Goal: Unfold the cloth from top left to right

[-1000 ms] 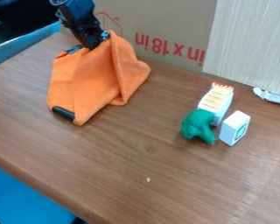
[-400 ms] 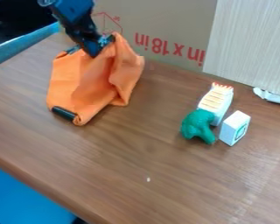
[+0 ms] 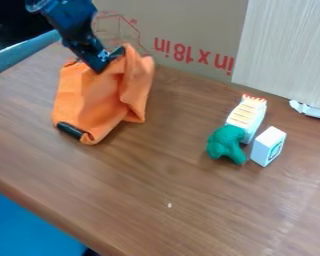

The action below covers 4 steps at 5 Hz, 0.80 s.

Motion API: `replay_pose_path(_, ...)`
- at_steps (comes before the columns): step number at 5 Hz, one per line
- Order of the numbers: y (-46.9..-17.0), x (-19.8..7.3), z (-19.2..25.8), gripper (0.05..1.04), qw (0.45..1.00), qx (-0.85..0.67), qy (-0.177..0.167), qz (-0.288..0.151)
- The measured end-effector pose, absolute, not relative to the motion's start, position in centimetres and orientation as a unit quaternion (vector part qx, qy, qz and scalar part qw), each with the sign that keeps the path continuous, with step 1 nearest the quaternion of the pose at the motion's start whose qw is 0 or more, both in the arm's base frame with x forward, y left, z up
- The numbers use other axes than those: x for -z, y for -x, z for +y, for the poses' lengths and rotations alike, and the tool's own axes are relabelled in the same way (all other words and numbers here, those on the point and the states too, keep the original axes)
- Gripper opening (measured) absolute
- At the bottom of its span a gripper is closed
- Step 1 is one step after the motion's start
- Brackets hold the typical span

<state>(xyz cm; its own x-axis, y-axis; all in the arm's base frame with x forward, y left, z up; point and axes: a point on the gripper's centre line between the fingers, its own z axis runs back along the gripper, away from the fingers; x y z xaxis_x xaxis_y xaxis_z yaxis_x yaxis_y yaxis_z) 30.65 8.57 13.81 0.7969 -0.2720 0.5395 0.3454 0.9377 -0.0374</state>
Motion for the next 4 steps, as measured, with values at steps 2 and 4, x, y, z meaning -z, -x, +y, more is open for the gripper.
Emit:
replay_pose_path(2,-30.5,-13.0,5.1,0.05,0.957,0.182,0.069,-0.217)
replay_pose_path(4,-31.0,-14.5,3.2,0.05,0.965,0.167,0.074,-0.187)
